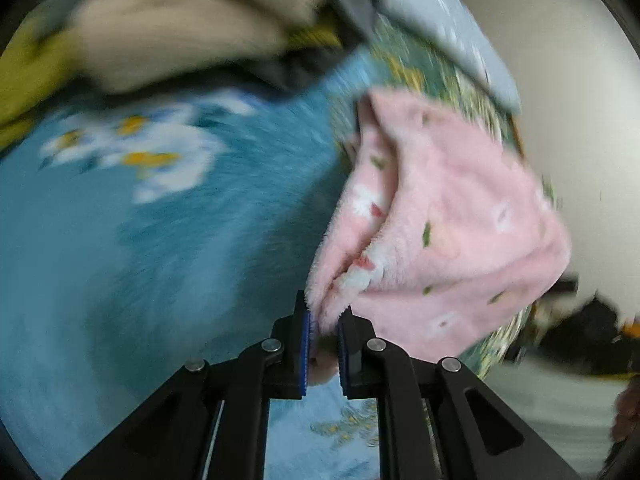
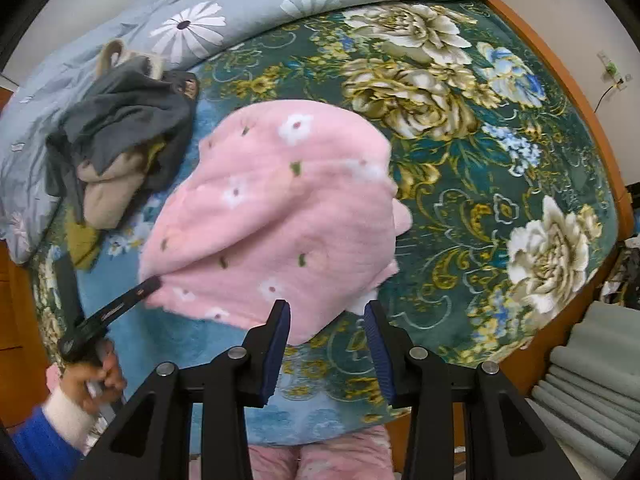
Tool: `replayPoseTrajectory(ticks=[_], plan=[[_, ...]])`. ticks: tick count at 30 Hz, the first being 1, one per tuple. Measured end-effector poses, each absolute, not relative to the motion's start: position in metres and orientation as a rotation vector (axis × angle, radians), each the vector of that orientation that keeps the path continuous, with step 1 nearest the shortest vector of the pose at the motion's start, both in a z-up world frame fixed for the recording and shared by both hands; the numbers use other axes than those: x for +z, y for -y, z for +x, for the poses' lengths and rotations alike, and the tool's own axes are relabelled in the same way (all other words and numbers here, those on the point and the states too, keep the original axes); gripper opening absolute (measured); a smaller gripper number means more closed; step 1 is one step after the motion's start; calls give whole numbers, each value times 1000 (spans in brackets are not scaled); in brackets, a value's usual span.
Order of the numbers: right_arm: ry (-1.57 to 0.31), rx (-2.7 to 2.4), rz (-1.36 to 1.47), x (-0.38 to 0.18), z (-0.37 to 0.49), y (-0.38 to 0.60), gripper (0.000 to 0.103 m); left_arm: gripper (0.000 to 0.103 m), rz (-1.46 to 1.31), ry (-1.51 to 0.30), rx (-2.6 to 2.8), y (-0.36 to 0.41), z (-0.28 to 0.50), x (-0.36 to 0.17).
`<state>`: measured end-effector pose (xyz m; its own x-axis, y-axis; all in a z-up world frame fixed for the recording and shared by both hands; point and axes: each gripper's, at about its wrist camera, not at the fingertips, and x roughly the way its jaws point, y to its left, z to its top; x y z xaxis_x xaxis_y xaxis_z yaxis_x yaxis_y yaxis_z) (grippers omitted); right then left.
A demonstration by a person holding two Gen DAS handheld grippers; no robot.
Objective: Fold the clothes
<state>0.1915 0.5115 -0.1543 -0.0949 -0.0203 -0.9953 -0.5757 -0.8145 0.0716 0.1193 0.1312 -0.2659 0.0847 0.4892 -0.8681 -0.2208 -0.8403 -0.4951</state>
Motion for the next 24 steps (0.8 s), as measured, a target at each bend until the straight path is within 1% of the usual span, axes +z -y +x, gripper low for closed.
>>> replayPoseTrajectory(ticks=[2, 7, 9, 12, 15, 17, 20, 24], plan=[[-679, 1984, -1797, -155, 193, -504, 42, 11, -1849, 361, 1896, -101, 121, -251], [-693, 2043, -1784, -152, 195, -482, 42, 11, -1795, 604, 2214, 12, 119, -207], [-708, 2063, -1773, -152, 197, -475, 42, 11, -1799, 727, 2356, 75, 127, -194], [-742, 2060, -1761, -158, 203, -470, 42, 11, -1901, 836, 2510, 144, 141, -197], [-775, 2056, -1749, -164, 210, -465, 42, 11, -2058, 1038, 2510, 200, 162, -213], [-799, 2052, -1742, -168, 215, -462, 42, 11, -2109, 1055, 2479, 200, 171, -219], [-866, 2008, -1741, -183, 223, -464, 42, 11, -2161, 964, 2456, 183, 181, -218], [-955, 1963, -1734, -201, 224, -477, 42, 11, -2147, 965, 2437, 157, 179, -205]])
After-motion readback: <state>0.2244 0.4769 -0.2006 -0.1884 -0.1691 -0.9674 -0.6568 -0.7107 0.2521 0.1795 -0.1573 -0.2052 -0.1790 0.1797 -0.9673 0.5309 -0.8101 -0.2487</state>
